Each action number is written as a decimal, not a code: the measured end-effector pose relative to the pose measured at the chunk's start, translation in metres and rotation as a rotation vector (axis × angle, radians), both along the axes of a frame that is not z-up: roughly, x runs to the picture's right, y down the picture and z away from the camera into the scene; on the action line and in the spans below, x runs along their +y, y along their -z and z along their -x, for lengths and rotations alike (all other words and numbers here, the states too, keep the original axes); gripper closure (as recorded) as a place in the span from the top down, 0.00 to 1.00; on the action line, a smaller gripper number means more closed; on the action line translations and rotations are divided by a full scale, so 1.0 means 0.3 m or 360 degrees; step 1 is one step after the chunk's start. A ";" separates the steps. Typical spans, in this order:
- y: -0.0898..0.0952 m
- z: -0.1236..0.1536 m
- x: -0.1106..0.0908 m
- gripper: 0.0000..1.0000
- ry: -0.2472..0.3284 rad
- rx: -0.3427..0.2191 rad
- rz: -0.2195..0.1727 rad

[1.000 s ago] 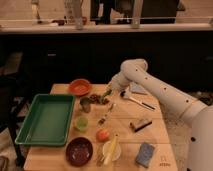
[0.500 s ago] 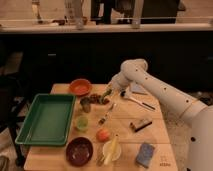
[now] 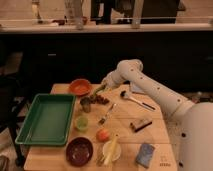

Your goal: Place pepper in red bowl

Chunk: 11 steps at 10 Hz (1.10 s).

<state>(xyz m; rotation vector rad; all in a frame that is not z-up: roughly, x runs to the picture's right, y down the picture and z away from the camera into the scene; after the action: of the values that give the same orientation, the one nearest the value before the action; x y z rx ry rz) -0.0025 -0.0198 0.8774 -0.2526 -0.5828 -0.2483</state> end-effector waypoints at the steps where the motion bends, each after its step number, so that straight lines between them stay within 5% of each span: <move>1: -0.008 0.017 -0.016 0.00 -0.0006 -0.0021 -0.0011; 11: -0.062 0.310 -0.097 0.00 -0.0067 -0.0129 -0.0070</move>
<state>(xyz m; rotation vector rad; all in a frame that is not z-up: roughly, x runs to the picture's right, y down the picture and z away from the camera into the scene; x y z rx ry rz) -0.0956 -0.0490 0.8958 -0.1881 -0.6618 -0.2309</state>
